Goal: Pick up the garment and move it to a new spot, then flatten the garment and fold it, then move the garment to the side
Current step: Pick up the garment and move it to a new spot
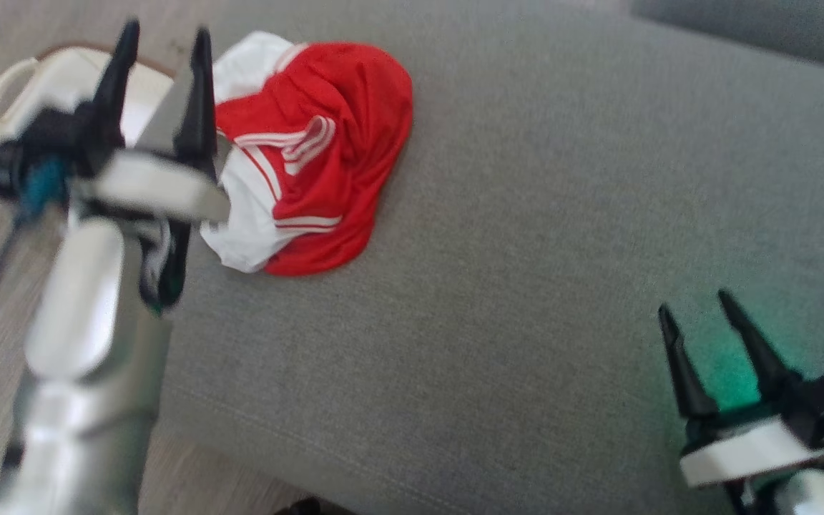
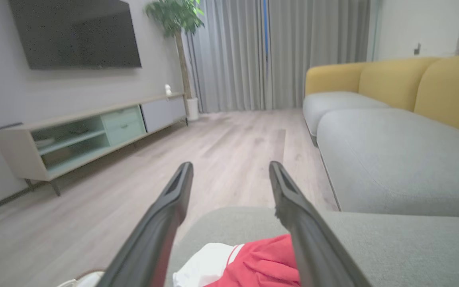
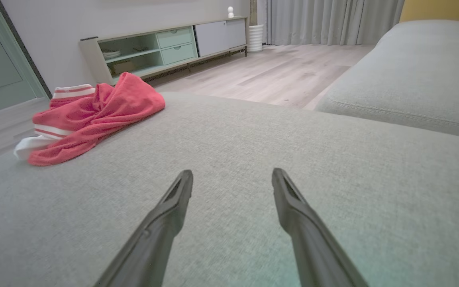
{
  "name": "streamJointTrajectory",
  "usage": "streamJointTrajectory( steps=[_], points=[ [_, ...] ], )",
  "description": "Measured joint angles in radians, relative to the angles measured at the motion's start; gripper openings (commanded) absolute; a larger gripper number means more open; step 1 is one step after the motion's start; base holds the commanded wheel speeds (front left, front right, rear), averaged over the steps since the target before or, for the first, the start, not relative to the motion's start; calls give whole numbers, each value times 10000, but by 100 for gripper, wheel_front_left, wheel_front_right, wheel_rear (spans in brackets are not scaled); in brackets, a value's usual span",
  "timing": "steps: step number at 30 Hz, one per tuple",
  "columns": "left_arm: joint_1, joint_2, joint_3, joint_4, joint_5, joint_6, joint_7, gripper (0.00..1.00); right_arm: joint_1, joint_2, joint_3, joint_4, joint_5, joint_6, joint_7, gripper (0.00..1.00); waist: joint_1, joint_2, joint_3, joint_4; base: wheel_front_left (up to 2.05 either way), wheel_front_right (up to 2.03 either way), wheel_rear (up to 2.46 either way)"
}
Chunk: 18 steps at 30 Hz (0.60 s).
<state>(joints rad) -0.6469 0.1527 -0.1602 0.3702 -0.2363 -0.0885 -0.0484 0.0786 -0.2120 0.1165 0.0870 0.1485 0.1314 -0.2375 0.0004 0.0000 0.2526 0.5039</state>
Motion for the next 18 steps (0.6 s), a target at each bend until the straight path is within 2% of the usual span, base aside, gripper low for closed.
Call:
streamJointTrajectory(
  steps=[9,14,18],
  points=[
    [-3529,-451,33,4742,-1795,-360,2259,100,-593,-1290,-359,-2006,-63,0,1365,100,0,0,1763,-278,0,0,0],
    [-4130,-579,-54,6671,-2313,-433,2811,100,-1009,-1603,-405,-2886,-63,0,1776,100,-1,-1,2543,-526,0,0,0],
    [-4071,-493,-531,7279,-2780,-437,2941,100,-1426,-1695,-151,-3250,-65,0,1776,100,-4,0,2898,-959,0,0,0]
  ],
)
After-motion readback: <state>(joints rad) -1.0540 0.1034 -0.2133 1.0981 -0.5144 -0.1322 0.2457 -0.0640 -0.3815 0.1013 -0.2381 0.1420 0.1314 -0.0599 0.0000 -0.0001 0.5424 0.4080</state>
